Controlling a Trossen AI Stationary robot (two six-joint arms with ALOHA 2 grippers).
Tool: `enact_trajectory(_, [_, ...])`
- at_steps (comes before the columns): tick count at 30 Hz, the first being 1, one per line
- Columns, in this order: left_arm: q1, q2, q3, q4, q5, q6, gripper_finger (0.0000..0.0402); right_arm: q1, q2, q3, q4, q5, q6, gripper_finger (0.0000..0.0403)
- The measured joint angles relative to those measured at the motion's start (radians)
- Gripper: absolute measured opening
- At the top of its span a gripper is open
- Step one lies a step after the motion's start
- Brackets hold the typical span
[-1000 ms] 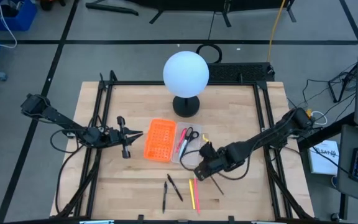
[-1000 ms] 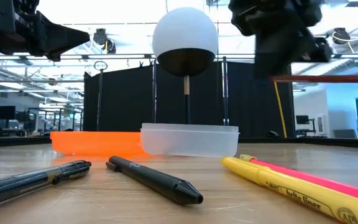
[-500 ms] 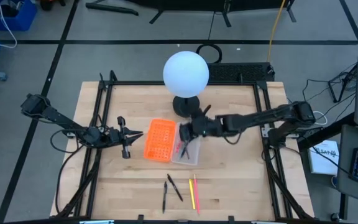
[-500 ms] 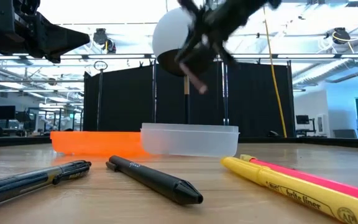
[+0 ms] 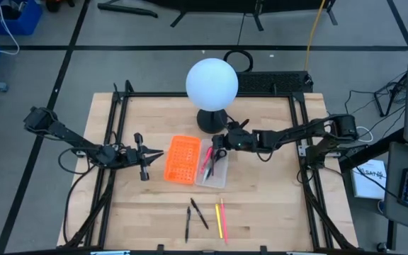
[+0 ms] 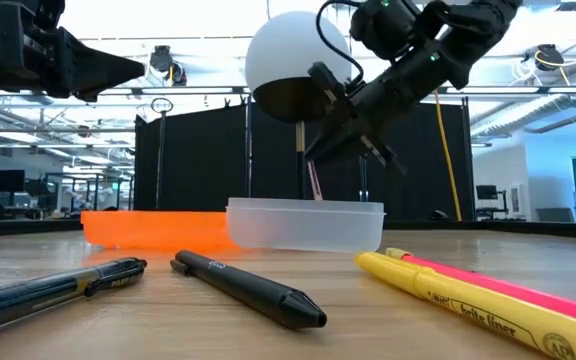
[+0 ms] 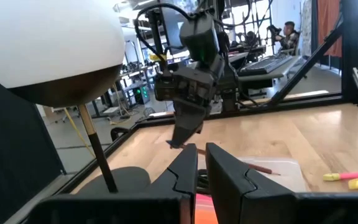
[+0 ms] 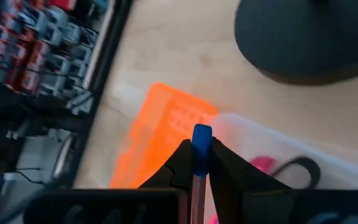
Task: Pick & place school supplies into a supply box
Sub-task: Put the brown pencil into the supply box
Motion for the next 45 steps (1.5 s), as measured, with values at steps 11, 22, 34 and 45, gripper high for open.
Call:
enact_trajectory(11, [0.000, 0.000, 0.000, 0.024, -0.001, 0.017, 0.0042, 0.018, -0.001, 0.000, -0.092, 0.057, 0.034, 0.0024])
enact_trajectory(22, [0.000, 0.000, 0.000, 0.023, -0.001, 0.018, 0.0042, 0.017, 0.021, 0.000, -0.156, 0.076, 0.080, 0.0024])
enact_trajectory(34, [0.000, 0.000, 0.000, 0.022, -0.001, 0.018, 0.0042, 0.001, 0.089, 0.001, -0.135, 0.021, 0.074, 0.0048])
enact_trajectory(45, [0.000, 0.000, 0.000, 0.021, -0.001, -0.007, 0.0042, 0.000, 0.089, 0.001, -0.111, -0.032, 0.041, 0.0111])
